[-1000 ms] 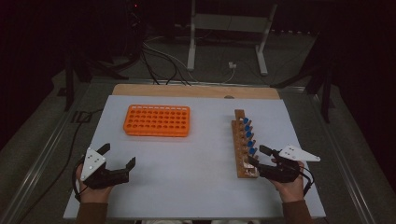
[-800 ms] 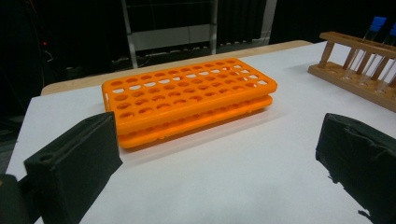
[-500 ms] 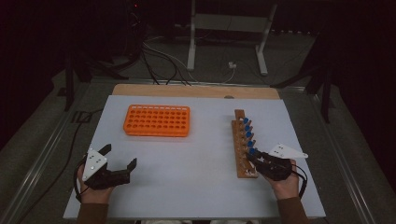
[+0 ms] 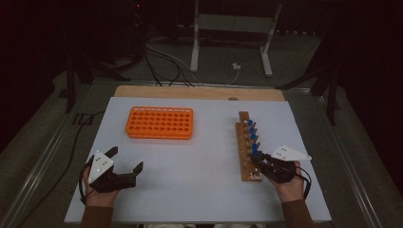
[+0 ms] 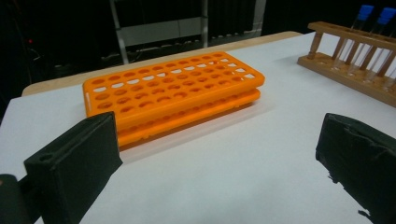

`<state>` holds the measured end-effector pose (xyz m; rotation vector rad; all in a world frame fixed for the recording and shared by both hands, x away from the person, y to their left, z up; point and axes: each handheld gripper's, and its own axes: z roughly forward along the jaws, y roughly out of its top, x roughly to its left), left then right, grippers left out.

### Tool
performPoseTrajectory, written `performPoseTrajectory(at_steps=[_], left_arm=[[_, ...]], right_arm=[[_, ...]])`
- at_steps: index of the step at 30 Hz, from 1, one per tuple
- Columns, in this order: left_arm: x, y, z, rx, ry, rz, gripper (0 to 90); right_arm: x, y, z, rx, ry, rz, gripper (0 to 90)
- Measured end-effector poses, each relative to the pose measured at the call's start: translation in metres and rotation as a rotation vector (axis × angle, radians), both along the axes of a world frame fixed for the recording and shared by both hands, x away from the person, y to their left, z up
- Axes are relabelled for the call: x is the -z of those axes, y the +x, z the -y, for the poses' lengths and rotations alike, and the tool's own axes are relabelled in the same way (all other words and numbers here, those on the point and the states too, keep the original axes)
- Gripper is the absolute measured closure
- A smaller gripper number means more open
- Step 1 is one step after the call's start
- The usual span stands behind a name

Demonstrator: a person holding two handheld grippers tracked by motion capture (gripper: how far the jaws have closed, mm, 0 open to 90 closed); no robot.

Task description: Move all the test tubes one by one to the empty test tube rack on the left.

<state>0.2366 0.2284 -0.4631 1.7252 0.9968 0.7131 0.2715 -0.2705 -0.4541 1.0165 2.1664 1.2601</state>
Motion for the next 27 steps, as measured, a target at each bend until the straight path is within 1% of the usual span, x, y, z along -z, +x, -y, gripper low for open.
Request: performPoseTrajectory(at_steps=[5, 8, 11, 14, 17, 20, 21, 22, 23, 24, 27], left_arm=[[0.000, 0.001, 0.005, 0.022, 0.002, 0.002, 0.3], [-0.004, 0.003, 0.009, 0.031, -0.004, 0.002, 0.3], [-0.008, 0.006, 0.012, 0.049, -0.020, 0.007, 0.3], [-0.013, 0.008, 0.017, 0.060, -0.020, 0.002, 0.3], [-0.020, 0.010, 0.020, 0.079, -0.035, -0.021, 2.0], [-0.025, 0.012, 0.025, 0.089, -0.031, -0.015, 2.0], [-0.027, 0.013, 0.027, 0.093, -0.037, -0.015, 2.0], [-0.028, 0.014, 0.029, 0.096, -0.037, -0.014, 2.0], [-0.030, 0.015, 0.031, 0.099, -0.025, -0.011, 2.0], [-0.031, 0.017, 0.033, 0.102, -0.021, -0.011, 2.0], [-0.035, 0.020, 0.039, 0.115, -0.029, -0.009, 2.0]], right_arm=[[-0.004, 0.000, 0.000, -0.001, -0.002, 0.005, 77.1], [-0.007, 0.000, 0.000, -0.003, -0.003, 0.012, 77.2], [-0.011, 0.000, 0.001, 0.000, -0.004, 0.014, 77.2], [-0.014, 0.000, 0.002, -0.001, -0.002, 0.016, 77.3], [-0.024, 0.000, 0.004, -0.005, 0.009, 0.018, 77.4], [-0.033, 0.001, 0.004, -0.013, 0.013, 0.024, 77.4], [-0.037, 0.001, 0.004, -0.016, 0.014, 0.026, 77.4], [-0.037, 0.001, 0.004, -0.016, 0.014, 0.026, 77.4], [-0.040, 0.001, 0.004, -0.019, 0.012, 0.028, 77.4], [-0.047, 0.001, 0.003, -0.028, 0.016, 0.035, 77.4], [-0.055, 0.000, 0.001, -0.032, 0.013, 0.047, 77.5]])
